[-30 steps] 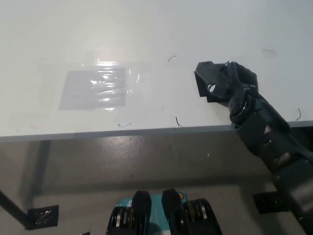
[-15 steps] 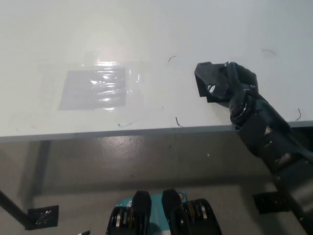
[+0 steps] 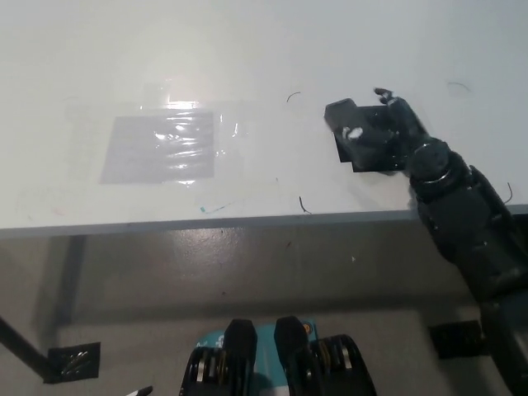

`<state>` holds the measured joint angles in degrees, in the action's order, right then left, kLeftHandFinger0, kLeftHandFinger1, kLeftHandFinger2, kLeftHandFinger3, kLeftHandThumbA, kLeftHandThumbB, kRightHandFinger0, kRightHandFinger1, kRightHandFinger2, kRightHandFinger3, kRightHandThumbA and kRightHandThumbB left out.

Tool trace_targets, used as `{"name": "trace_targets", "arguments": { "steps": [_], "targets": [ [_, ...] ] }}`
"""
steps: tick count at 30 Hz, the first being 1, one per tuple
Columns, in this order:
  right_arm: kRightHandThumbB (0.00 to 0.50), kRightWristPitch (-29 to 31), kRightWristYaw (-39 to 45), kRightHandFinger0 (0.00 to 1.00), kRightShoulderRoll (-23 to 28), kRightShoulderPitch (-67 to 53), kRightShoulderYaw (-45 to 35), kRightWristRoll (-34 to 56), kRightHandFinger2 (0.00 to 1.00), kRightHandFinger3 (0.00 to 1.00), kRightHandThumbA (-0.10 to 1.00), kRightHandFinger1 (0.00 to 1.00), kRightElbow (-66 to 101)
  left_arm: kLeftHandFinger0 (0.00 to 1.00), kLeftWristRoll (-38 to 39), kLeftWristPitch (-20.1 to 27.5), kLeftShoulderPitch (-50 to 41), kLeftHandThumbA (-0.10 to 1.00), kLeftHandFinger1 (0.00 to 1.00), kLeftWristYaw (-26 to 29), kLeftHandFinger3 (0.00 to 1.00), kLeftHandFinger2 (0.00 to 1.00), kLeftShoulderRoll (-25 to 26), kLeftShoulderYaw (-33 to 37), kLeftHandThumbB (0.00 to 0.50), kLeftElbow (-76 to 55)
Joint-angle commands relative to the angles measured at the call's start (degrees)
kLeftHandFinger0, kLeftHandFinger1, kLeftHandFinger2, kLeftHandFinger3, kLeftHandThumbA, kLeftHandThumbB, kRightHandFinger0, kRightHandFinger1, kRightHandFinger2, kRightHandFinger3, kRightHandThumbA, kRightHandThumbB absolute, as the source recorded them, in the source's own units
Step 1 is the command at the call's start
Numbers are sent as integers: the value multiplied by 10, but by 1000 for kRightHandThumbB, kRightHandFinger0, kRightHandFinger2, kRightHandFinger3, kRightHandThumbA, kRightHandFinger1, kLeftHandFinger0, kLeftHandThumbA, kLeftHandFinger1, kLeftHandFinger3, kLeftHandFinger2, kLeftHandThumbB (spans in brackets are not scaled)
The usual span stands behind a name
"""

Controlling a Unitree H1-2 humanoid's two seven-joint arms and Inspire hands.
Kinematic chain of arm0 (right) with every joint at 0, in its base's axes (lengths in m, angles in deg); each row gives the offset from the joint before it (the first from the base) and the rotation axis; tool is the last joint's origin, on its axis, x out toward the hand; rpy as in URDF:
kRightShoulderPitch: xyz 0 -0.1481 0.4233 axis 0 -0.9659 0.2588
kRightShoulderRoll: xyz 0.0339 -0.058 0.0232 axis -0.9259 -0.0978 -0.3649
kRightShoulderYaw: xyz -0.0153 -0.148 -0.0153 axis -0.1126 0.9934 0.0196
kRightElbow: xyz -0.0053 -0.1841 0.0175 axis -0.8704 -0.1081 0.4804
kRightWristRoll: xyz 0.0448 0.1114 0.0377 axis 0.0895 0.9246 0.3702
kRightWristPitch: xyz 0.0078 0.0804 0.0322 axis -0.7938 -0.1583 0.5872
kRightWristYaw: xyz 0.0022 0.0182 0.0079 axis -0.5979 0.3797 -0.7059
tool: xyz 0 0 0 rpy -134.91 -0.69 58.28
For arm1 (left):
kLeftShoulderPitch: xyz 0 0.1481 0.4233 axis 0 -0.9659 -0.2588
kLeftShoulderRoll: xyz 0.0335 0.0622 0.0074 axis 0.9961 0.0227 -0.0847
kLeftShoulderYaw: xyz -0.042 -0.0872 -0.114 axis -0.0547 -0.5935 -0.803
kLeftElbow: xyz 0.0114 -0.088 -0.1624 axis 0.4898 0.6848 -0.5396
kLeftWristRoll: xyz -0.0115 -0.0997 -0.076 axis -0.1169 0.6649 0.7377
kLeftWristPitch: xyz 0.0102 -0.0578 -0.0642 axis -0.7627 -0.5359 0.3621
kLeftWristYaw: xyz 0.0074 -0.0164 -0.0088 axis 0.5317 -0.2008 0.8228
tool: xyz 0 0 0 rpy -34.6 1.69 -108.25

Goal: A whiteboard eraser is kept on the black marked spot on the table infront of the robot and the robot uses its right hand to swipe it back and forth on the table twice to clean it

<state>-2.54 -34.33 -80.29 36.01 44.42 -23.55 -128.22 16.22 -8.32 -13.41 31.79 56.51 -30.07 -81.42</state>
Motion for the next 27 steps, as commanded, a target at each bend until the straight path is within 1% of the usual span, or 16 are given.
{"name": "trace_targets", "arguments": {
  "steps": [1,3,8,10,12,13,15,18,20,21,22,23,24,25,26,27],
  "targets": [
    [500,-20,105,1000,22,30,-61,121,1000,1000,951,1000,172,1000,0,11,-5,745,1000,0,1000,1000,16,-6,401,-16],
    [500,-44,111,1000,31,16,-73,135,1000,1000,989,1000,257,1000,2,7,-6,736,1000,-1,1000,1000,16,-6,402,-17],
    [500,-89,131,1000,48,-11,-105,184,1000,1000,1000,1000,450,1000,3,8,-3,730,1000,-1,1000,1000,14,-5,405,-14],
    [500,-129,125,1000,58,-25,-114,194,1000,1000,1000,1000,576,1000,-3,12,-2,740,1000,2,1000,1000,14,-5,409,-11],
    [487,-139,116,1000,65,-42,-132,220,1000,1000,972,1000,694,1000,-3,14,-1,742,1000,3,1000,1000,15,-7,409,-9],
    [496,-156,111,1000,69,-54,-145,241,1000,1000,986,1000,752,1000,-3,14,-1,743,1000,2,1000,1000,16,-7,409,-9],
    [491,-154,105,1000,76,-71,-160,268,1000,1000,1000,1000,816,1000,-4,14,1,747,1000,1,1000,1000,17,-7,410,-8],
    [499,-164,61,1000,86,-155,-181,351,1000,1000,1000,1000,1026,1000,4,15,2,761,1000,-2,1000,1000,21,-9,402,-5],
    [500,-138,38,1000,92,-222,-166,370,1000,1000,1000,1000,1114,1000,10,15,4,788,1000,-4,1000,1000,22,-10,388,-2],
    [500,-70,29,1000,99,-294,-132,378,1000,1000,1000,1000,1161,1000,20,18,5,802,1000,-7,1000,1000,22,-10,379,1],
    [500,-48,31,1000,100,-309,-122,375,1000,1000,988,1000,1163,1000,23,18,7,805,1000,-8,1000,1000,21,-10,377,3],
    [500,63,61,1000,91,-383,-84,295,1000,1000,1000,1000,1163,1000,33,16,10,820,1000,-11,1000,1000,20,-11,368,4],
    [500,110,63,1000,76,-435,-63,255,1000,1000,971,1000,1163,1000,37,20,10,828,1000,-11,1000,1000,20,-12,359,5],
    [445,213,74,1000,49,-536,-27,181,1000,1000,1000,1000,1163,1000,46,32,13,824,1000,-13,1000,1000,18,-12,345,14],
    [381,240,73,1000,25,-578,-3,160,1000,1000,985,1000,1163,1000,46,35,15,837,1000,-13,1000,1000,17,-11,347,18],
    [237,256,66,1000,-35,-622,31,112,1000,1000,961,1000,1163,1000,48,37,16,845,1000,-14,1000,1000,15,-10,355,22]
  ]
}}
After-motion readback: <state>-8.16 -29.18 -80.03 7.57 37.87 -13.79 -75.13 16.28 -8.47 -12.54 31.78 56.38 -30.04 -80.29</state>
